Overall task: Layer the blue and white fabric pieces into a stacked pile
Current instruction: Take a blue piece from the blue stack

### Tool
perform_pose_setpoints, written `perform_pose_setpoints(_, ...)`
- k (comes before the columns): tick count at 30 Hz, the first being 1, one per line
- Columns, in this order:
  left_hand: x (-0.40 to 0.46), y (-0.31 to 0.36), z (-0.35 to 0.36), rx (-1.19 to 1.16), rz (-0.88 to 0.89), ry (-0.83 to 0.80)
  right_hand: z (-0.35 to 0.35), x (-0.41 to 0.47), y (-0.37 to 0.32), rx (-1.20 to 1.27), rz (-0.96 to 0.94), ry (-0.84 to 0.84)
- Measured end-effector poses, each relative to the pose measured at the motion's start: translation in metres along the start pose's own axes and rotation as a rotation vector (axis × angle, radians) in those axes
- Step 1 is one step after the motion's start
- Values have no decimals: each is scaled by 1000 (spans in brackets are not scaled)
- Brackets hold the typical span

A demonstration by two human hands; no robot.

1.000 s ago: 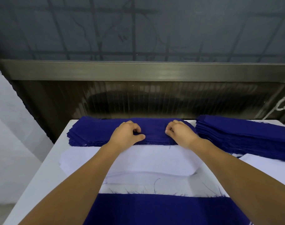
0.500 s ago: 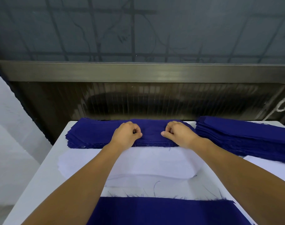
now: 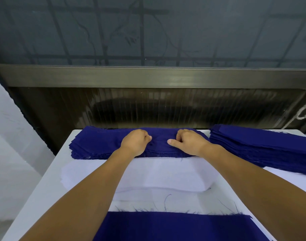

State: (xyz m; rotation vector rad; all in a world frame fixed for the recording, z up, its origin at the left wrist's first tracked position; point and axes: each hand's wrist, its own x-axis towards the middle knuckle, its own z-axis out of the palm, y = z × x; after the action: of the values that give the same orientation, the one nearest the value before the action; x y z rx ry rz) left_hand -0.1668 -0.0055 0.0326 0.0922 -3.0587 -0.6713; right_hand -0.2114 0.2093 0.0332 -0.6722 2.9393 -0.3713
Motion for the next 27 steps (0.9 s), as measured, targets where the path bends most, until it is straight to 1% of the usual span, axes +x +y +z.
perform_pose_setpoints(3,2,2,-2,124,35,11,-2,-2,-1,-5,-19,-24)
perform_pose_setpoints(7,2,2,3,191,20,51,3,0,-1,-117,-83,33)
perform_pose_setpoints(9,2,0,5,149,22,45,4,1,-5,-205,-107,41)
perform_pose_setpoints(11,1,-1,5,17,-23,27,4,4,-6,-282,-65,22)
perform_pose_setpoints(12,0,-1,5,-5,-25,22,5,5,-7,-294,-50,27)
perform_pose_setpoints(14,-3,-4,4,24,-2,32,9,5,-6,-296,-37,41)
perform_pose_setpoints(17,-9,-13,-1,87,28,127,5,-1,-3,-93,14,41)
perform_pose_setpoints(19,-16,-27,-9,183,29,189,-1,-4,4,0,5,10)
perform_pose_setpoints(21,-23,-47,-18,261,-7,227,-4,-7,9,30,12,-1)
perform_pose_setpoints(25,-42,-88,-41,249,-106,250,1,-8,9,25,30,55)
perform_pose_setpoints(27,-51,-102,-51,254,-106,232,-1,-13,5,52,39,82)
